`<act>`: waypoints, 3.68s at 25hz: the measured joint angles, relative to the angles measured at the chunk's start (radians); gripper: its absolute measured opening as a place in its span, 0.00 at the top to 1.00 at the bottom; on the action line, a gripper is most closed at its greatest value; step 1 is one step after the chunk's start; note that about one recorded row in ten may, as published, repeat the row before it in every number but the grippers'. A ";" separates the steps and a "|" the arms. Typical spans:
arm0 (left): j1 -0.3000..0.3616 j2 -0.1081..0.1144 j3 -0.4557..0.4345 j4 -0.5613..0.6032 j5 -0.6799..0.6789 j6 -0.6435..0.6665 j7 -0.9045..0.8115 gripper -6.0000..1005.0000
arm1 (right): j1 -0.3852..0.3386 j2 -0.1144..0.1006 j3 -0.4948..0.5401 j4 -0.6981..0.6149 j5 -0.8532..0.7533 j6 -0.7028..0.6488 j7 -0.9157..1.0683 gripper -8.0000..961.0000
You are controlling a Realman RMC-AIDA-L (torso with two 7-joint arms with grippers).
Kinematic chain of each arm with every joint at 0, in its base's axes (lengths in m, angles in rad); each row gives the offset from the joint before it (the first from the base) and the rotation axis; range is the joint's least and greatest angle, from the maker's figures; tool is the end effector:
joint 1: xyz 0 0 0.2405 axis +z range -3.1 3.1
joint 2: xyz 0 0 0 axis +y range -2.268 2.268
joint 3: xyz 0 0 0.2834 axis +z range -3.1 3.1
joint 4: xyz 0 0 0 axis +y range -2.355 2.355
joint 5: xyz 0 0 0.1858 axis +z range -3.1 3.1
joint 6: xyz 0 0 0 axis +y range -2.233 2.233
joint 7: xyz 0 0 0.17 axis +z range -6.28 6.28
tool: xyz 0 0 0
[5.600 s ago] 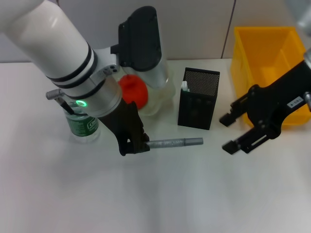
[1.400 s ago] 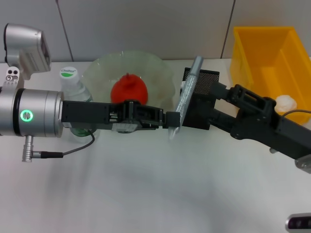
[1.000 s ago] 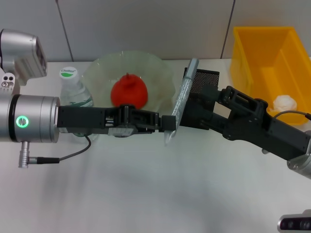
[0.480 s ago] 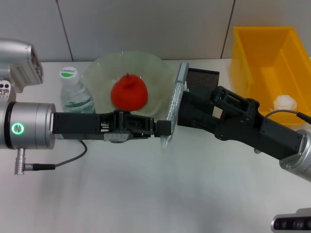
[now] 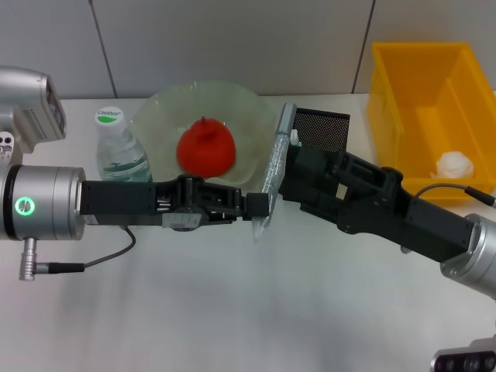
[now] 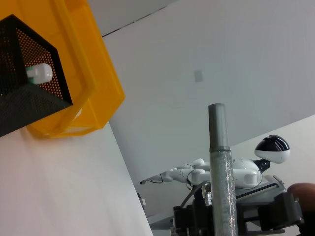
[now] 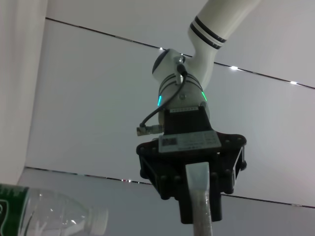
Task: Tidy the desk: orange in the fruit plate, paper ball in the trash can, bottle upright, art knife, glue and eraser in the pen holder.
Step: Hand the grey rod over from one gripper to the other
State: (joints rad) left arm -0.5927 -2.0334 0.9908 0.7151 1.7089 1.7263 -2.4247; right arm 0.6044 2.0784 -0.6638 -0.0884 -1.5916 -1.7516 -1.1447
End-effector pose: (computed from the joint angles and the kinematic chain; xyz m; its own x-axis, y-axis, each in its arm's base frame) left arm -0.1855 0.3227 -0.0283 0.2743 0.9272 0.2550 0.7752 -0.3701 0.5120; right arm 0.1988 0.3050 -0.0555 0.1358 0.8878 0.4398 0.5722 0.2921 -0.7663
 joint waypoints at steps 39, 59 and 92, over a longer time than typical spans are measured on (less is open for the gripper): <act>0.016 -0.005 0.008 -0.020 0.005 0.011 -0.005 0.85 | 0.051 0.000 -0.029 0.039 -0.001 0.075 0.000 0.60; 0.008 -0.001 0.008 -0.028 0.005 0.009 -0.005 0.82 | 0.054 0.002 -0.040 0.039 0.001 0.089 -0.020 0.72; 0.003 0.007 0.011 -0.040 0.010 0.014 0.015 0.50 | 0.049 0.002 -0.040 0.037 0.006 0.079 -0.040 0.84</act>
State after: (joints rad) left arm -0.5896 -2.0263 1.0021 0.6749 1.7184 1.7399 -2.4099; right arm 0.6537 2.0801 -0.7041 -0.0517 -1.5852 -1.6721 -1.1845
